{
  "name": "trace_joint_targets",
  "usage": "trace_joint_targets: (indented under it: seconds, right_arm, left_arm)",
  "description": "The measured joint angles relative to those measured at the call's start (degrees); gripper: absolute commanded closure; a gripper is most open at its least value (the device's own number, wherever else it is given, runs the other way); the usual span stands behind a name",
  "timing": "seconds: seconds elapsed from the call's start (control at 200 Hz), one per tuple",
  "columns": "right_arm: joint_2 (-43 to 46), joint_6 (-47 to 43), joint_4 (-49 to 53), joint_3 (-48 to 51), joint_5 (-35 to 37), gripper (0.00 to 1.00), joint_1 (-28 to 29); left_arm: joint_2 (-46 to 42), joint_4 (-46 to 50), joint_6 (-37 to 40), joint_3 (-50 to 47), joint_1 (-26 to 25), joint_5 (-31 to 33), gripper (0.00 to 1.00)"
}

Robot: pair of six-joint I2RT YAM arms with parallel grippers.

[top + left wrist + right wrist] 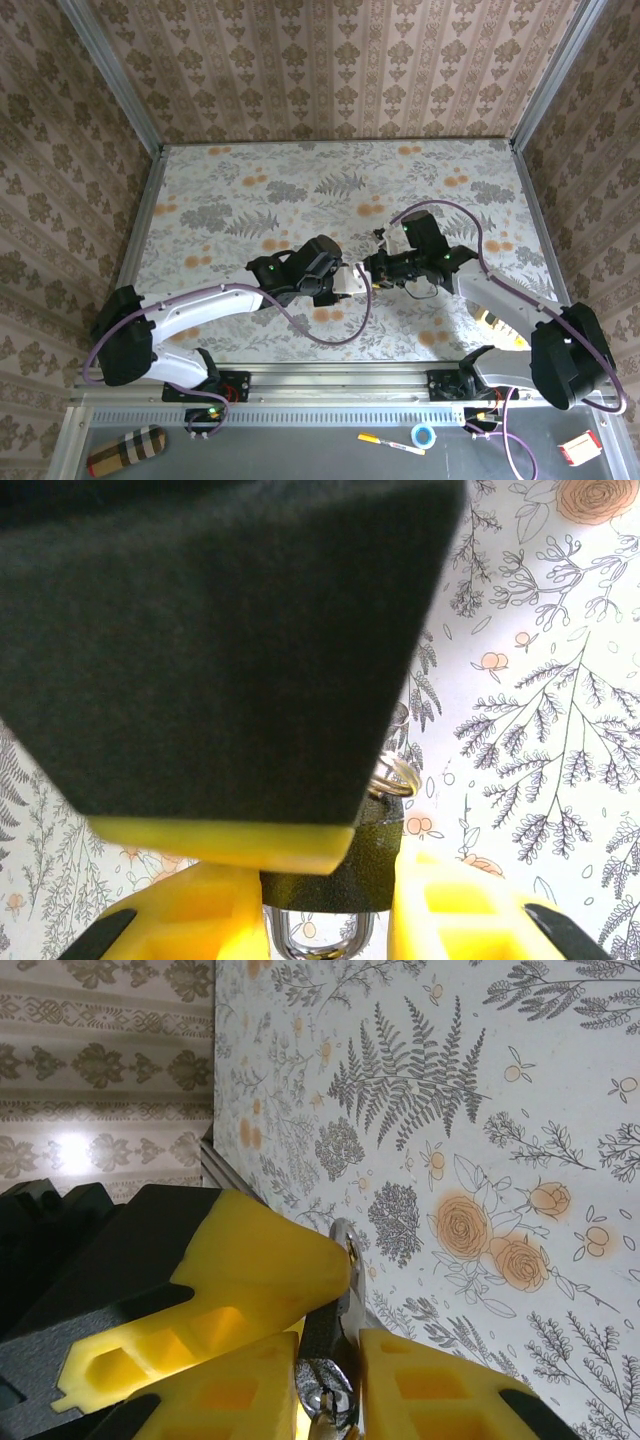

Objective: Unlock with the key

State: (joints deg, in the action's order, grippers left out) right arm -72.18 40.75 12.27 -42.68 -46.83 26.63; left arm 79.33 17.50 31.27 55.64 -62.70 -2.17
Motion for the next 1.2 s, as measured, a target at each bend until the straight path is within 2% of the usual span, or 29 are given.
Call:
trace_joint_targets:
  seconds: [0.22, 0.45, 0.54, 0.665, 0.82, 0.92, 1.105, 1.195]
  right_arm:
    - [-0.02, -0.5, 0.55, 0.0, 0.17, 0.93, 0.24]
    - [0.02, -0.5, 0.57, 0.0, 0.04, 0.99, 0.5]
    - [0.09, -0.55, 0.55, 0.0, -0.07, 1.0, 1.03]
    - [0.33, -0.83, 1.01, 0.0, 0.04, 1.0, 0.94]
    - [1.68, -2.19, 1.84, 0.0, 0.39, 1.0, 0.28]
    - [3.28, -3.45, 1.77, 0.0, 1.49, 1.0, -0.04]
    - [4.68, -7.04, 1.29, 0.0, 4.55, 1.0, -0.13]
    - [4.7, -8.79, 0.33, -0.02, 6.27, 1.0, -0.13]
  left_arm:
    - [0.2, 0.5, 0.0, 0.07, -0.22, 0.02, 1.0]
    - [0.17, -0.61, -1.09, -0.04, -0.17, -0.15, 0.42]
    - [-1.64, -4.76, -3.21, -1.6, 0.11, -0.46, 0.28]
    - [-9.09, -10.16, -7.98, -7.48, 2.36, -0.9, 0.17]
    - [-19.93, -15.54, -18.45, -14.32, 5.7, -0.44, 0.1]
    - [-25.64, -16.44, -28.44, -16.9, 7.26, 0.2, 0.08]
    - [-29.2, -13.27, -52.63, -16.76, 12.35, -0.22, 0.11]
    - [-28.72, -13.42, -64.67, -16.81, 12.94, -2.14, 0.16]
